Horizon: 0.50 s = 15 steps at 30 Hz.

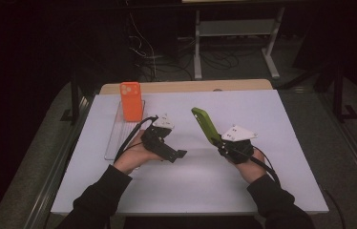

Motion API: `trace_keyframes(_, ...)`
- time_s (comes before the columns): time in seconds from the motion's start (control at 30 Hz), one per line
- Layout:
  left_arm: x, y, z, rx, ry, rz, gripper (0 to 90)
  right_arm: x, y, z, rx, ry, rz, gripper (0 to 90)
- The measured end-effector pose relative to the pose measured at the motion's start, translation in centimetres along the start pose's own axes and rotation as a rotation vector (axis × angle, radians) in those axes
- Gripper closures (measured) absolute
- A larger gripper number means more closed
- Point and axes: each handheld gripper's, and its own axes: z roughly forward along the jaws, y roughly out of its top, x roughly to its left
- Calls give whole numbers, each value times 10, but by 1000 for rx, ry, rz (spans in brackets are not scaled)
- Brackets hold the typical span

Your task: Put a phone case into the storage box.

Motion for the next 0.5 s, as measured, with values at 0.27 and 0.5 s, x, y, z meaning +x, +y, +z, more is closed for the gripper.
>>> trace_keyframes(0.27,4,3,-2,-57,12,-64,0,-12,-4,2,-17,77,248,757)
trace_keyframes(0.5,7,16,-3,-117,-10,-103,0,-9,-5,3,-24,99,287,758)
